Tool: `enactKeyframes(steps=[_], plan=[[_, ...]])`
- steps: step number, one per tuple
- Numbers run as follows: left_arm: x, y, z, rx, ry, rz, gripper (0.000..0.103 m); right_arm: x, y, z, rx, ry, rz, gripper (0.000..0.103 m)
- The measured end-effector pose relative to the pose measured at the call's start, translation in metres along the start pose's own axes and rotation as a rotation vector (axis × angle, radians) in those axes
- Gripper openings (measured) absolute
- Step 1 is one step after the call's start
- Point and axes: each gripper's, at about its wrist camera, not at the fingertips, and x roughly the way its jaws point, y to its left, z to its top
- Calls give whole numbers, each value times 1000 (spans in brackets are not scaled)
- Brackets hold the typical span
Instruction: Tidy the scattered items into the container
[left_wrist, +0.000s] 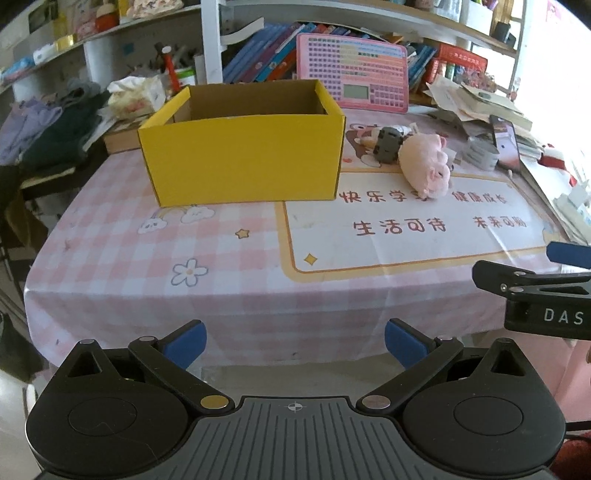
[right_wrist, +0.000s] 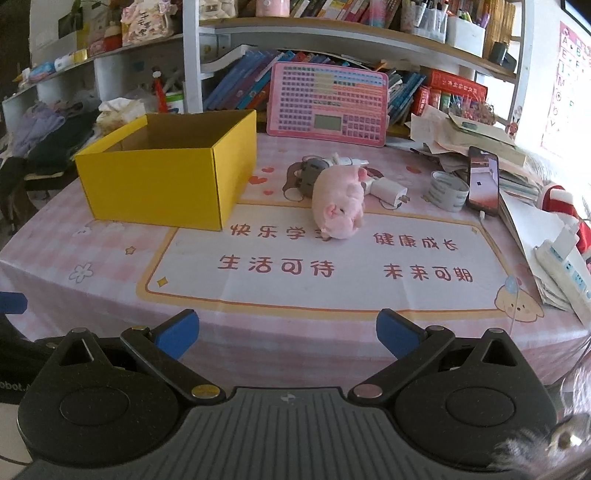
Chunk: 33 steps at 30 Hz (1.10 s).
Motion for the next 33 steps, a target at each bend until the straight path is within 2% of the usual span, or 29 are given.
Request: enactKeyframes(steps=[9,16,24,33], plan=[[8,-7,-1,9,25,-26,103,9,-4,-2,-2,39,19,102],[13,-17,2,32,23,-49,103,13,-15,0,33,43,-10,101],[20,-45,13,151,-13,-124,103,24,-33,6,68,53,-54,101],[42,-75,37,227,-29,-193,102,43,-59,21,98,52,-103,101]])
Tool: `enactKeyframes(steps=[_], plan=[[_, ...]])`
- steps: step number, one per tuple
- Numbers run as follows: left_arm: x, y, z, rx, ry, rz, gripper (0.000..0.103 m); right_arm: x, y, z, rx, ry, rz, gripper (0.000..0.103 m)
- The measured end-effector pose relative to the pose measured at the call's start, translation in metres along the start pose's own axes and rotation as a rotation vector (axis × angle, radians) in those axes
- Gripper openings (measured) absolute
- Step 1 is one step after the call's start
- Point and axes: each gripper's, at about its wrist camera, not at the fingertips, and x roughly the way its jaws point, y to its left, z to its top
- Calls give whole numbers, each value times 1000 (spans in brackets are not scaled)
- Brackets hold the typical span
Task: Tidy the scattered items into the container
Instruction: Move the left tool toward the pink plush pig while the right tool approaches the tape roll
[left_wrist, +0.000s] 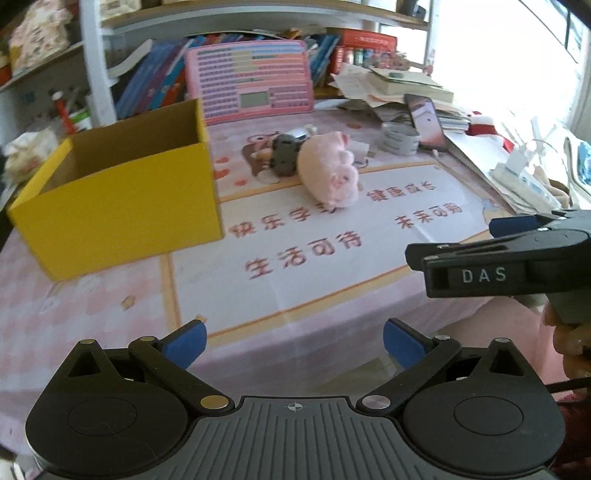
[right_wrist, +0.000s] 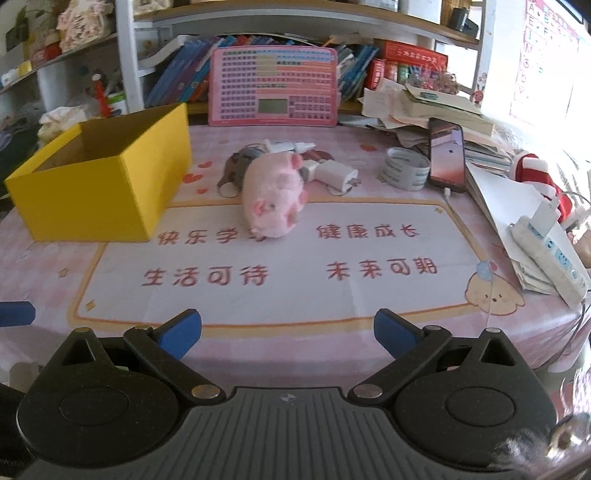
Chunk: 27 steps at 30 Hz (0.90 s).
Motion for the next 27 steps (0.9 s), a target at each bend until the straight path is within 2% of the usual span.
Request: enactKeyframes(steps=[7,14,21,27], plan=[[30,-18,27,74,-11,-57,102,26,-23,19,31,15,-38,101],[60,-29,60,86,-2,-71,102,53,-51,47,61,20,-63,101],[88,-38,92,65,32,-42,102,85,-74,75,75,36,-38,101],[107,-49,122,60,17,11,102,108,-98,100,93,20,-2,101]])
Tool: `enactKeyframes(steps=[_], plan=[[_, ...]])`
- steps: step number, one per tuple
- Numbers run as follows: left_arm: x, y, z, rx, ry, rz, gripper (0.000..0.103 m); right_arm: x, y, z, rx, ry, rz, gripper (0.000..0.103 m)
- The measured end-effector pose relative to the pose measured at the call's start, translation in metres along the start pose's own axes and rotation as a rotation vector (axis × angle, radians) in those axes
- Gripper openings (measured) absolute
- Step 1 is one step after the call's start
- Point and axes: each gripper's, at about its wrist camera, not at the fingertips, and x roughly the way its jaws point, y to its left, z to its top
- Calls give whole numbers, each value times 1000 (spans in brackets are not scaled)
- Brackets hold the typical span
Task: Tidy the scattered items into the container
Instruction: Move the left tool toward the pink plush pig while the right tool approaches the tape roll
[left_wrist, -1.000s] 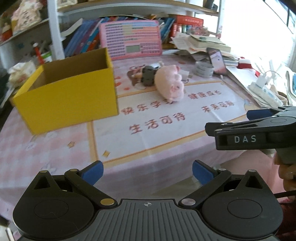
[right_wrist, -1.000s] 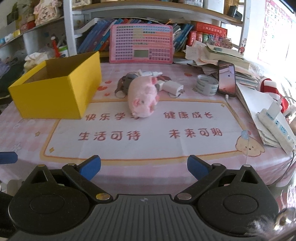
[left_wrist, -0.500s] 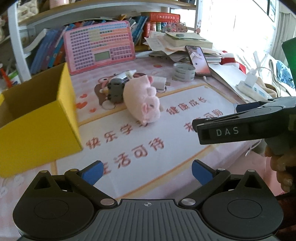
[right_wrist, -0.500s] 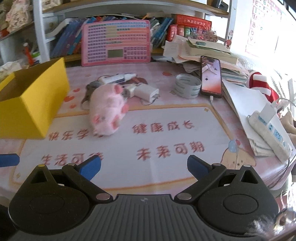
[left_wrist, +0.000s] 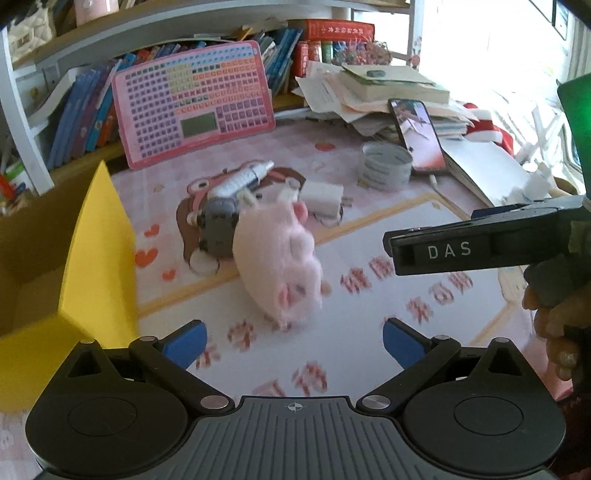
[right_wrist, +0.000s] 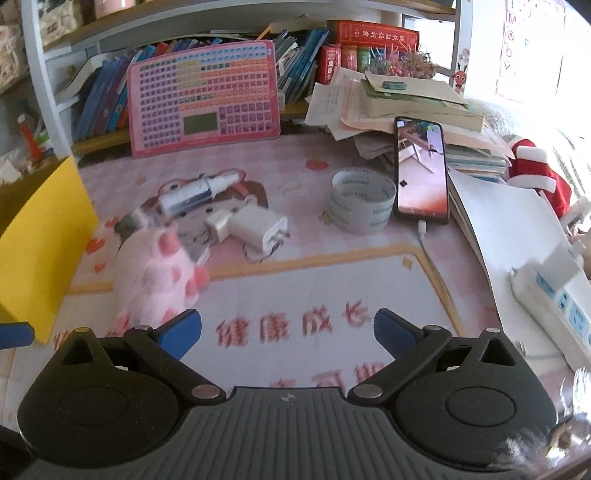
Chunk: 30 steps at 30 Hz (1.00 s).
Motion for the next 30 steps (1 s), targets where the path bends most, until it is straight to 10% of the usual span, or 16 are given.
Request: enactKeyframes(steps=[30], plan=[[74,8,44,-189,72,93,99,119,-50,59,-26,-2,-61,101]])
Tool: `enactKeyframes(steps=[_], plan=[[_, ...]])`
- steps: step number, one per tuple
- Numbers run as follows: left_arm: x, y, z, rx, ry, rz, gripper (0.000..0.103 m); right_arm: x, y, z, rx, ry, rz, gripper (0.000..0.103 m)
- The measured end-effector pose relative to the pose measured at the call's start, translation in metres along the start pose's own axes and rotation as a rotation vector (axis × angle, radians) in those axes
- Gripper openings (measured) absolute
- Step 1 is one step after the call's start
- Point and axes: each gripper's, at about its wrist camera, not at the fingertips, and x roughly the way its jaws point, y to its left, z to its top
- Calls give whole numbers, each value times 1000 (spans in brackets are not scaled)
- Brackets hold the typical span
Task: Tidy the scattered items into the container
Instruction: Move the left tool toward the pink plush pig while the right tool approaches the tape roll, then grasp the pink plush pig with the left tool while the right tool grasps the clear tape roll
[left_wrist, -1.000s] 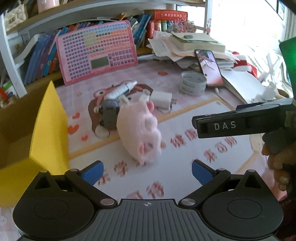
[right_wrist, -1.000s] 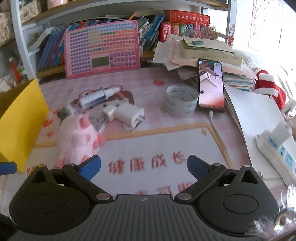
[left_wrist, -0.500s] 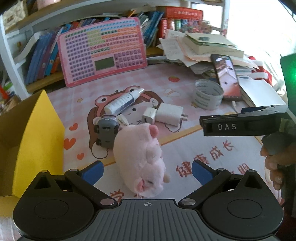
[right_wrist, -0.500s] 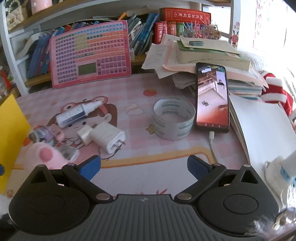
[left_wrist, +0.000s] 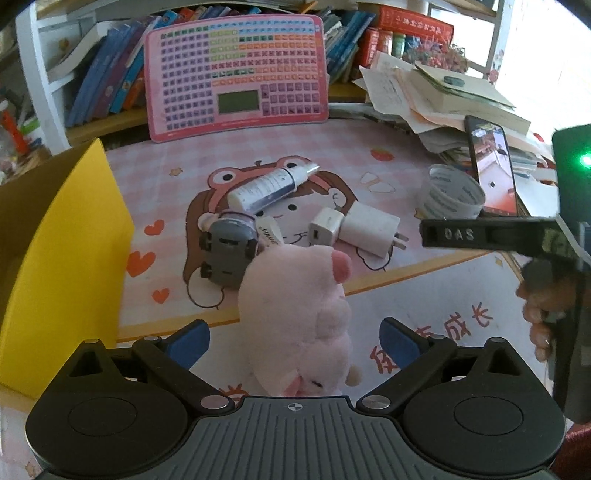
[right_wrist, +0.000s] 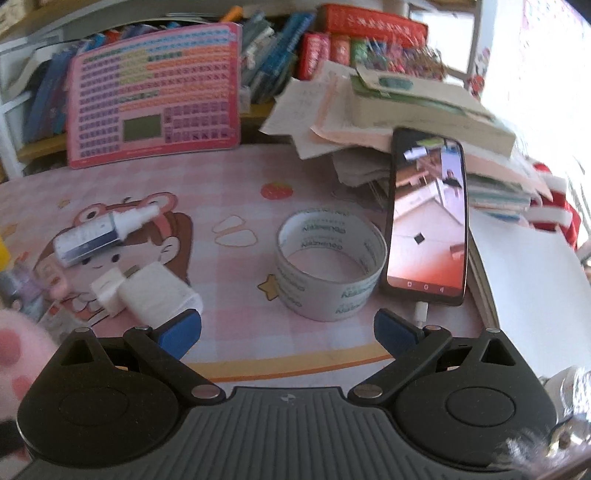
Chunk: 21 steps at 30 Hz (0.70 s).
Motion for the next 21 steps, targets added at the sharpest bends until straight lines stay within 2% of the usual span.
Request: enactKeyframes(steps=[7,11,16,21], plan=[[9,1,5,-3,21,-1,99,32,-3,5,1,10,-55,101],[13,1,6,-11,21,-13,99,44,2,11,-29,-16,-78,101],[19,0,8,-7,31,-13,99,50,9,15,-54,-33,-41,101],[27,-3,14,-19,13,-9,99,61,12,24,-48,-38,-69,101]])
